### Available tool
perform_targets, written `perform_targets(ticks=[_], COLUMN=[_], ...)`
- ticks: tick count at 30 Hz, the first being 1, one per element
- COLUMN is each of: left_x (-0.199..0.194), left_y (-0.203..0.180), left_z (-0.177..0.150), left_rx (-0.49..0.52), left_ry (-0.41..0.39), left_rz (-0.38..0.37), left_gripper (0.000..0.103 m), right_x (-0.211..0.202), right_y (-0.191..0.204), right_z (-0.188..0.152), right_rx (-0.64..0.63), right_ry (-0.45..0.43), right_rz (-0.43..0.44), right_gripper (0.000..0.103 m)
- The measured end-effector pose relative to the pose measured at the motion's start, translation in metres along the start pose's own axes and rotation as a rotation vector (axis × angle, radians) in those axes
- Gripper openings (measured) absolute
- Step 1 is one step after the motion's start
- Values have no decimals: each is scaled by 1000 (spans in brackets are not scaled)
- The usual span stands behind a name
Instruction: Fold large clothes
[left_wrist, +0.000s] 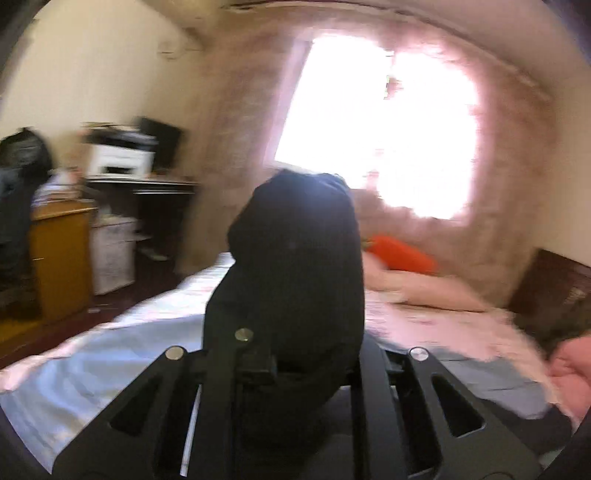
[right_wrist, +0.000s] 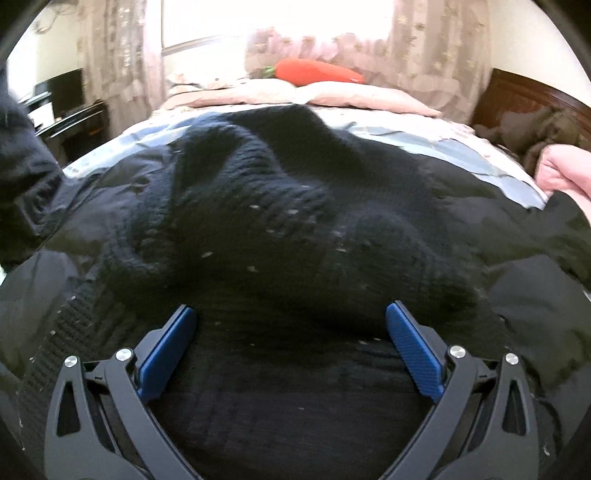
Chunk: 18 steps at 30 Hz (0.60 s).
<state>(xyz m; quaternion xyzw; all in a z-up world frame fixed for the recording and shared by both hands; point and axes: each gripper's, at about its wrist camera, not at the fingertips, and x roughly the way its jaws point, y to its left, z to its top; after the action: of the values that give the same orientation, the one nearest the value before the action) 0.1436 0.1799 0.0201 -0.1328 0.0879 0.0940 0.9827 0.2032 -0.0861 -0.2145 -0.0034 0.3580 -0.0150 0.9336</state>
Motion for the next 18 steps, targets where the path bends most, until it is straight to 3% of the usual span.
perform_targets(ticks=[2, 5, 6, 9, 13, 15, 18], left_x=[1, 18, 23, 35, 56, 60, 58], left_y=[-59, -154, -181, -236, -262, -267, -279], left_z=[-6, -43, -62, -124, -185, -199, -217], left_rx=[91, 301, 359, 497, 513, 538, 670], left_ry=[28, 111, 141, 195, 294, 325, 341], left_rz=[-83, -158, -180, -239, -282, -294, -286], left_gripper=[14, 15, 15, 16, 22, 26, 35], right_x=[-10, -35, -42, -70, -73, -73, -58], right_y=[-15, -58, -72, -113, -128, -132, -154], right_z=[-3, -13, -17, -26, -15, -20, -31], right_rx=[75, 257, 311, 421, 339, 315, 386], right_ry=[-1, -12, -20, -83, -33, -37, 36], right_rz=[-48, -129, -118, -217, -262, -309, -274], right_gripper=[102, 102, 102, 102, 102, 102, 102])
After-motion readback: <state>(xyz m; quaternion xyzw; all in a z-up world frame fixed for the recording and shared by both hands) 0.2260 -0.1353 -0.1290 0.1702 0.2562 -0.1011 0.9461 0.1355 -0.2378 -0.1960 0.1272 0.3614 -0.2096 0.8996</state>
